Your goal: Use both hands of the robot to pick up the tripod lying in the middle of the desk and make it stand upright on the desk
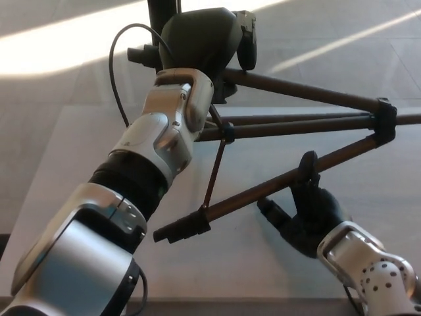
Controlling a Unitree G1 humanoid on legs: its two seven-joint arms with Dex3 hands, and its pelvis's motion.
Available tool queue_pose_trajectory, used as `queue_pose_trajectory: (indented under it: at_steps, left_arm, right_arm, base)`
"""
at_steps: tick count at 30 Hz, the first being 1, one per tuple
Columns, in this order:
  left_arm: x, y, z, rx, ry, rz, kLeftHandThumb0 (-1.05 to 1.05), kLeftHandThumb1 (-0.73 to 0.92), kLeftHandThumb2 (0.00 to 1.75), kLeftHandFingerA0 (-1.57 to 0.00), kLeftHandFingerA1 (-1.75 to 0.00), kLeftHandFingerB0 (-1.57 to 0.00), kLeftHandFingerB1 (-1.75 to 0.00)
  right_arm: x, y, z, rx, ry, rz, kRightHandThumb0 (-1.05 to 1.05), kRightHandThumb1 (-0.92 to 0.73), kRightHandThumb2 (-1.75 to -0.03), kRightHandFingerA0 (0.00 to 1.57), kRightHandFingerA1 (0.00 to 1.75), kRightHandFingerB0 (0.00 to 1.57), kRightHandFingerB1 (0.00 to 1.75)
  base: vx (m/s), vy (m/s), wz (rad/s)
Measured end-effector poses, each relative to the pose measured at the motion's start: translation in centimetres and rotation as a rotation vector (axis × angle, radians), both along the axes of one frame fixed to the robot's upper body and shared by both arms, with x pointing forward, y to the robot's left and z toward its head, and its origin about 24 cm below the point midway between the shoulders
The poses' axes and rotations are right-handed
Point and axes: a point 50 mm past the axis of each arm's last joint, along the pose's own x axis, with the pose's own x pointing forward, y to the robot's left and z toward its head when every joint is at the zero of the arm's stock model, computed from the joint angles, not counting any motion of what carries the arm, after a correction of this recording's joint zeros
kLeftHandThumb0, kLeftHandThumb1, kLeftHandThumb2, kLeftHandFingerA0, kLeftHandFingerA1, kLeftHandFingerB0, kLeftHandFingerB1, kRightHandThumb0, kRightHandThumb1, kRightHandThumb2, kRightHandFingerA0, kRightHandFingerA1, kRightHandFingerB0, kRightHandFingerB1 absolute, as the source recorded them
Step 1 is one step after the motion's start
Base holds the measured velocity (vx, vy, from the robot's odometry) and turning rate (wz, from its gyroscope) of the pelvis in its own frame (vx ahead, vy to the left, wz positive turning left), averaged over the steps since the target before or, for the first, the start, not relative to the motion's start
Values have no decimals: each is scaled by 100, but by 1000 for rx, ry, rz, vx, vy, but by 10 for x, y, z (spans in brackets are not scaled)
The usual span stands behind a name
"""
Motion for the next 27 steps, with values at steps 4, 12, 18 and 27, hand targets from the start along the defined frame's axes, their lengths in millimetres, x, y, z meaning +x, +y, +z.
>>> queue_pose_trajectory:
  at_steps: [4,12,18,27]
  left_arm:
    - [-1,1,2,-5,-9,-2,-19,49,101,-118,-139,-96,-125]
    - [0,6,-1,3,0,9,-19,48,102,-119,-139,-98,-126]
    - [0,5,-3,15,2,6,-20,49,102,-118,-138,-98,-125]
    - [0,6,-6,36,6,8,-19,46,101,-119,-139,-98,-126]
  right_arm:
    - [16,-13,14,-39,-12,-33,-92,-53,-75,0,0,0,0]
    - [36,-30,46,-43,-93,-145,-60,-54,-77,0,6,0,8]
    - [39,-34,48,-59,-75,-189,-47,-52,-78,0,17,0,18]
    - [40,-36,36,-282,-19,-155,-29,-62,-58,42,74,32,34]
  base:
    - [0,0,0]
    - [0,0,0]
    - [0,0,0]
    - [0,0,0]
